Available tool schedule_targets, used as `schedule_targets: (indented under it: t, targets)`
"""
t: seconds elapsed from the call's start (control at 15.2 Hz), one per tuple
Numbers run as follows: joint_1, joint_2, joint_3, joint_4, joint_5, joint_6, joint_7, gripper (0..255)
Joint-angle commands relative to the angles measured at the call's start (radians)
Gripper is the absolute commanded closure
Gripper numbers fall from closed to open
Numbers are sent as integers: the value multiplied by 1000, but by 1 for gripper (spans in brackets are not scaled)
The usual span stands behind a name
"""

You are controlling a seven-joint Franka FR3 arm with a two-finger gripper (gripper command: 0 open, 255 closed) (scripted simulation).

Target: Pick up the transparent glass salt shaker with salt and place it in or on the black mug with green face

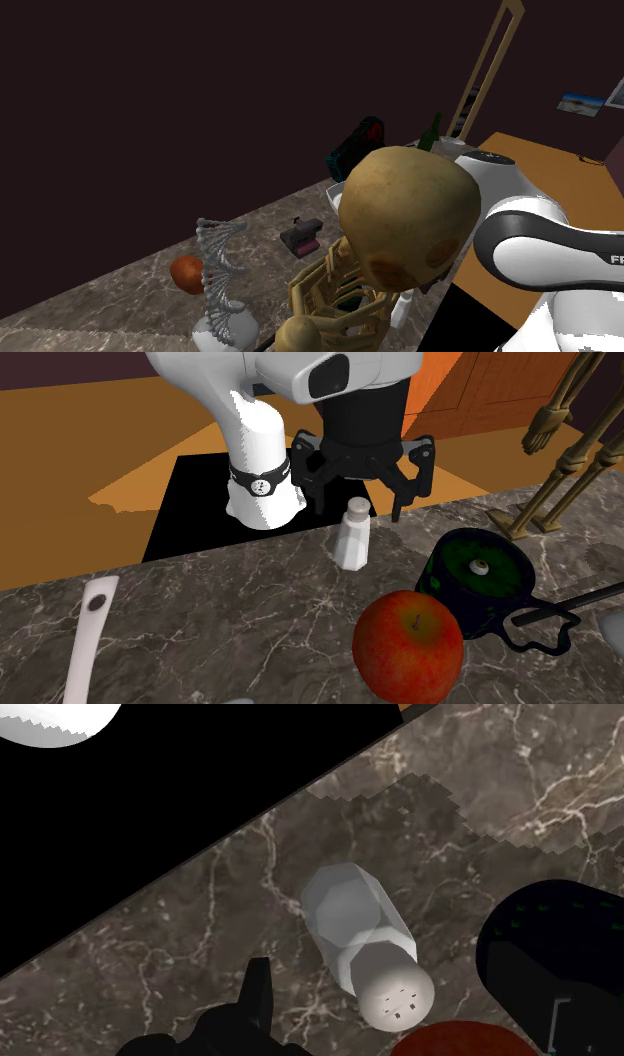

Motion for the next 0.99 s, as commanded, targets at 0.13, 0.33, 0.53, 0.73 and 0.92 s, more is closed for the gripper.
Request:
schedule_targets:
  t: [0.13, 0.33, 0.53, 0.73, 0.92]
  targets:
    - [0, 0, 0, 0, 0, 0, 0, 255]
    - [0, 0, 0, 0, 0, 0, 0, 255]
    - [0, 0, 0, 0, 0, 0, 0, 255]
    - [-3, -9, -5, 10, -6, -18, 1, 255]
    - [-11, -34, -20, 40, -25, -72, 5, 255]
